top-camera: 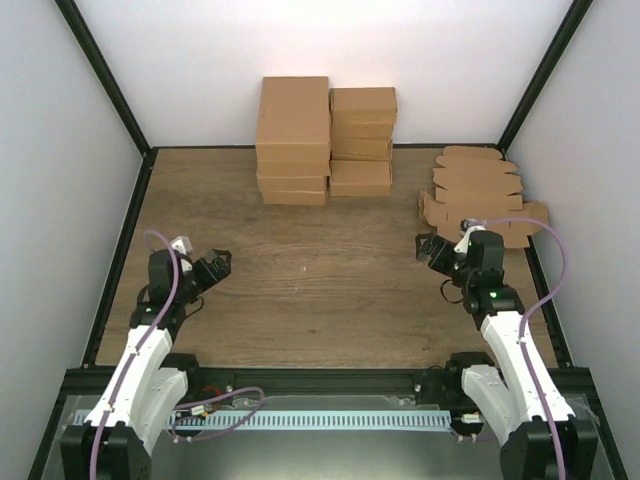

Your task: Fold the paper box

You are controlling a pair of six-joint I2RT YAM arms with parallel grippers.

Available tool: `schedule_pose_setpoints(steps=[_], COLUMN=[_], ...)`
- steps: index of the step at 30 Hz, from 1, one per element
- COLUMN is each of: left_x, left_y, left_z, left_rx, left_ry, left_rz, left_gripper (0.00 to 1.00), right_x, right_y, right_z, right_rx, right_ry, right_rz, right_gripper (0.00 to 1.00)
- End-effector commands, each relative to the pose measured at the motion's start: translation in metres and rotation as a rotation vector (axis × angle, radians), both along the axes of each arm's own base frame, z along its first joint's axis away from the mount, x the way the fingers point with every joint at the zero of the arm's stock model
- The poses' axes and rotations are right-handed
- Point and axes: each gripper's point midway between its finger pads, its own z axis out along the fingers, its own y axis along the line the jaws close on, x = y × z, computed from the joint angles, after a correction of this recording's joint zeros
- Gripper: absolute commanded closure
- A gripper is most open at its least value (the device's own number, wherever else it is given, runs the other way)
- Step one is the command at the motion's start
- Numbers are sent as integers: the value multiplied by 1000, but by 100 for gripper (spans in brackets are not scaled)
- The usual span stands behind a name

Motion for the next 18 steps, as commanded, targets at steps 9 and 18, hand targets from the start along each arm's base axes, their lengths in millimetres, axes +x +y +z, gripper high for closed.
schedule_pose_setpoints(steps=[9,18], left_x=[7,10], left_y=[-42,-55], left_z=[10,12], left_rx=[-117,-144], left_ry=[-70,-121], left_rz=[-232,-310], left_gripper=[0,0], right_x=[44,115], right_y=[-4,-21], right_z=[4,-8], right_rx=[-71,-246], right_ry=[115,168], right_rz=[-3,-21], right_gripper=[0,5])
